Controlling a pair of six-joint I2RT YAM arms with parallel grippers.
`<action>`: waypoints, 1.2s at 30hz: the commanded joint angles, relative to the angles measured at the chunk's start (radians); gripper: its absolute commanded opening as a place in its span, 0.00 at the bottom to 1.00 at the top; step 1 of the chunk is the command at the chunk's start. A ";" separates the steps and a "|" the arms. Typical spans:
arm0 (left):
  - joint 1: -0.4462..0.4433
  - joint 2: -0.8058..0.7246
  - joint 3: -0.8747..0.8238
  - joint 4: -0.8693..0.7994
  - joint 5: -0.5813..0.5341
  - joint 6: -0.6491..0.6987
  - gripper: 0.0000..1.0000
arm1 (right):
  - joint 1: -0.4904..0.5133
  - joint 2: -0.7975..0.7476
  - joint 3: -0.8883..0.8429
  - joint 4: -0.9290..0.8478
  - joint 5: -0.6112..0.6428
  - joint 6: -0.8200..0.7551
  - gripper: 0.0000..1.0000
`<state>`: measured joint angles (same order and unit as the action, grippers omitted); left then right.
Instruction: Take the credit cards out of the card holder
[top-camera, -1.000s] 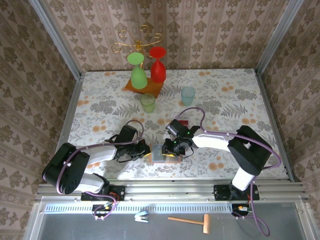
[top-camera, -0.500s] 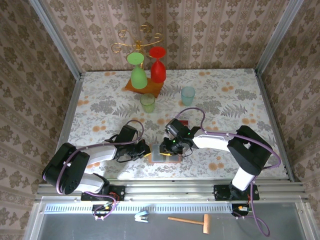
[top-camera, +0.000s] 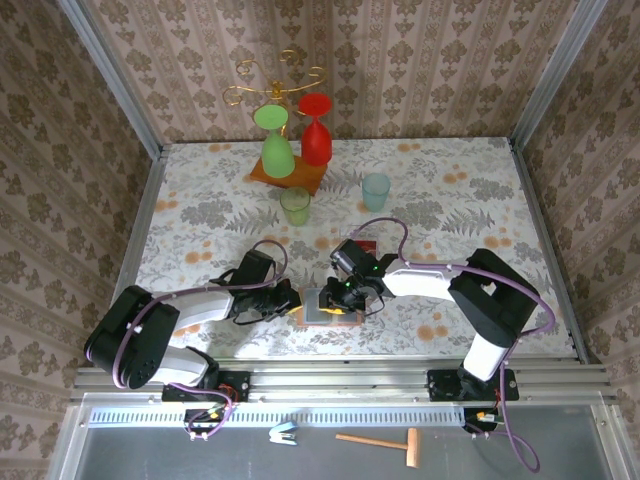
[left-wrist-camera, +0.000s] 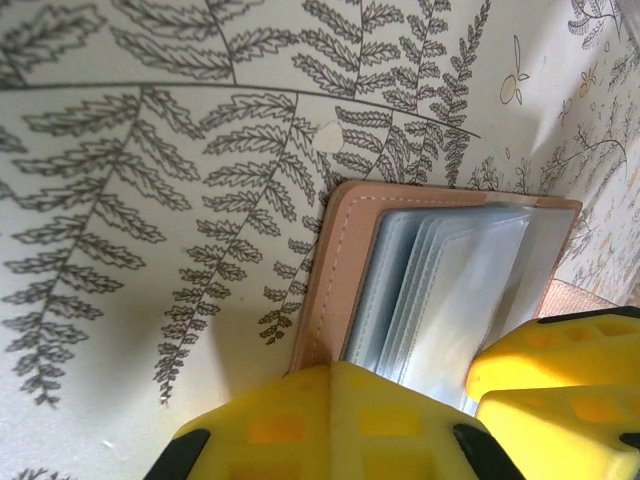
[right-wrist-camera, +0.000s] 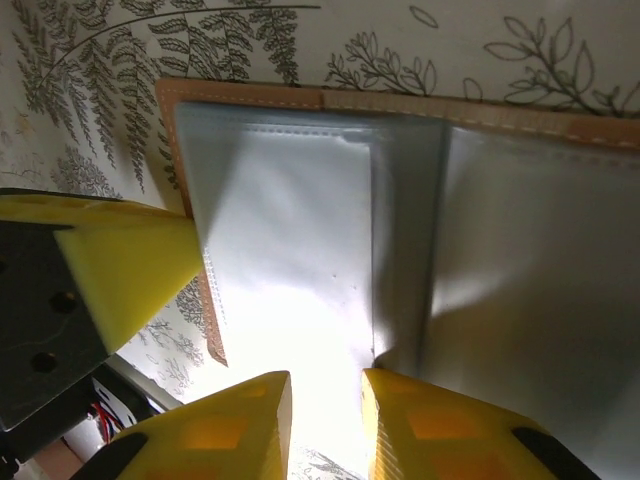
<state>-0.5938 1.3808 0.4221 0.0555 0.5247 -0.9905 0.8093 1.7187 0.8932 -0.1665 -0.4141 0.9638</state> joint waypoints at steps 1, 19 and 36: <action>0.006 0.006 0.007 -0.057 -0.014 0.021 0.05 | -0.003 0.004 0.016 -0.066 0.049 -0.024 0.25; 0.005 0.001 0.010 -0.069 -0.017 0.021 0.05 | -0.029 -0.043 -0.035 -0.085 0.077 -0.043 0.25; -0.012 0.021 0.037 -0.068 -0.024 0.028 0.06 | -0.032 -0.073 -0.014 -0.023 0.009 -0.021 0.17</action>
<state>-0.6014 1.3869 0.4595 -0.0135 0.5087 -0.9829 0.7803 1.6707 0.8619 -0.2054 -0.3775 0.9390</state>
